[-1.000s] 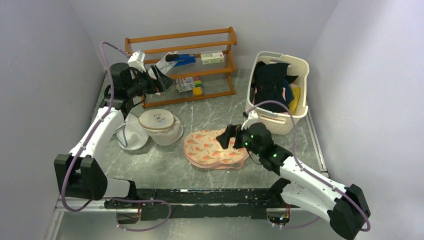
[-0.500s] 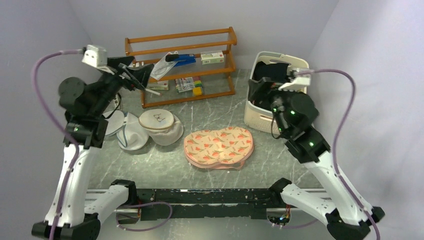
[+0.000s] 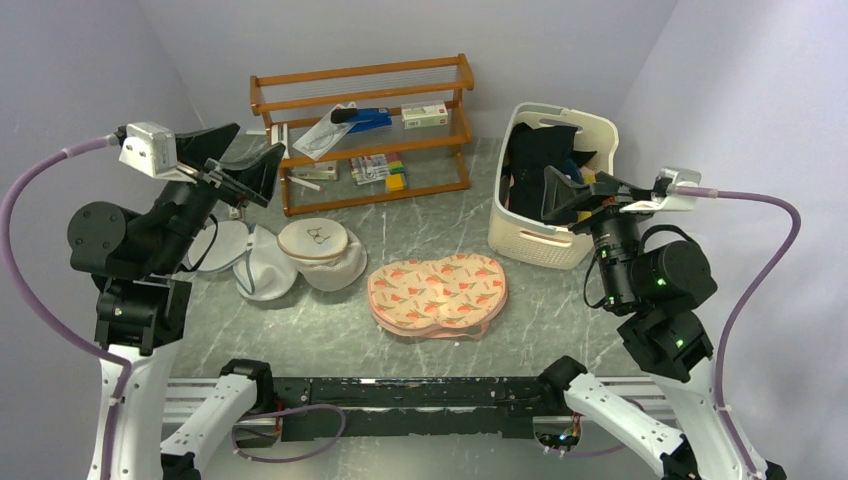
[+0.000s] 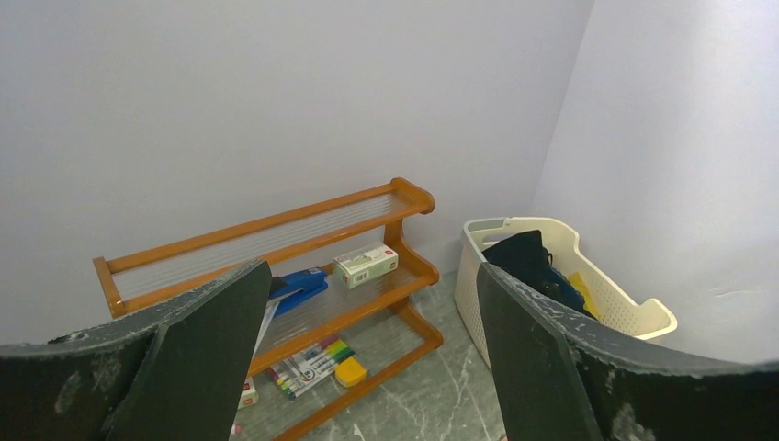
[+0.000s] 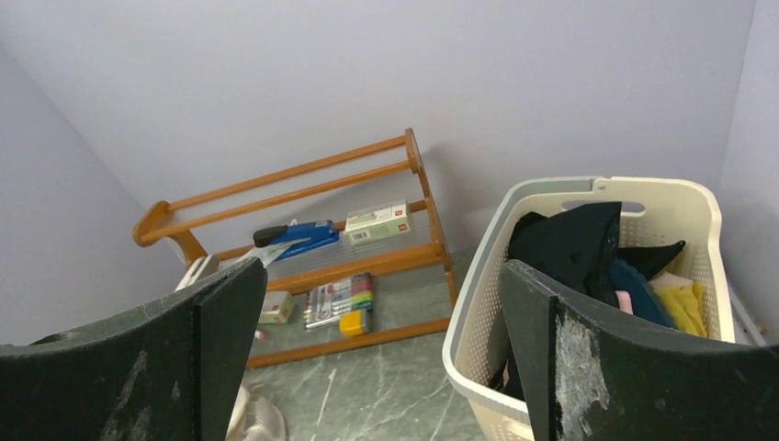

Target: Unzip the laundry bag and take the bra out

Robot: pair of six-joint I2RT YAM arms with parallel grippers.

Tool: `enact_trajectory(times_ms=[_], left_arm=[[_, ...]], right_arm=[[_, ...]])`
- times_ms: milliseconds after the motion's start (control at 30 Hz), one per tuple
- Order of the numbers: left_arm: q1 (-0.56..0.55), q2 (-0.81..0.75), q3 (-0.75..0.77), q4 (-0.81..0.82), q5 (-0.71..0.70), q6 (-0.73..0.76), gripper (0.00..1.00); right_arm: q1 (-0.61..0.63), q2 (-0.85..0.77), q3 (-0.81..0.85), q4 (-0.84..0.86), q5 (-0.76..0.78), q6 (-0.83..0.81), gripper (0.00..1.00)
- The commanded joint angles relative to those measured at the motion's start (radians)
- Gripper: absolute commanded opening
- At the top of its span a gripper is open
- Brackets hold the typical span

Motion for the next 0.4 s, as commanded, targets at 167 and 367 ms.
enact_trajectory(times_ms=[167,367], left_arm=[[-0.004,-0.037,0.002,-0.031,-0.035,0.011,0.94],[-0.004,-0.042,0.005,-0.040,-0.035,0.020,0.94]], right_arm=[[-0.002,0.011,0.020,-0.034,0.074,0.031,1.00],[-0.002,-0.007,-0.019,0.000,0.018,0.027,1.00]])
